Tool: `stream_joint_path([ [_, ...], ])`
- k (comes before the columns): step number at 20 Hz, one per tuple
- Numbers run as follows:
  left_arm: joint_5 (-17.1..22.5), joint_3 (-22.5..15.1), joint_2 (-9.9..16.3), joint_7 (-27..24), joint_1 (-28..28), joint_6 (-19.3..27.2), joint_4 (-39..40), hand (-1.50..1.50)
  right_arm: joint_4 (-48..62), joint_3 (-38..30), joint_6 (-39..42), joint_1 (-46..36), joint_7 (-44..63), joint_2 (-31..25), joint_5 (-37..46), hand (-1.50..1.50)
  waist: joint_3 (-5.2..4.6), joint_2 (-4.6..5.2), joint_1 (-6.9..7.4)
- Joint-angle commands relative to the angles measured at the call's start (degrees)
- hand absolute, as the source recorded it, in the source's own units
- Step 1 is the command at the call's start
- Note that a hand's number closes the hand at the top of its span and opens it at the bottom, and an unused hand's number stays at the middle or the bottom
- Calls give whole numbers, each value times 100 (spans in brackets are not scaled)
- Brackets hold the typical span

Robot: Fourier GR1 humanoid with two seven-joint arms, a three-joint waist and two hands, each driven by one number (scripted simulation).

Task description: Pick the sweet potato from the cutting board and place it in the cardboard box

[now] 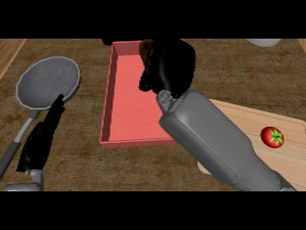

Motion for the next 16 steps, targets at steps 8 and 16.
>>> stream_joint_path([
  [8, 45, 9, 30, -87, -124, -160, 124, 0, 2612, -286, -1725, -708, 62, 38, -1249, -150, 2, 50, 185],
  [16, -162, -204, -176, -67, -159, -7, 68, 0, 3601, -188, -3030, -919, -890, 39, -1994, -150, 8, 71, 286],
])
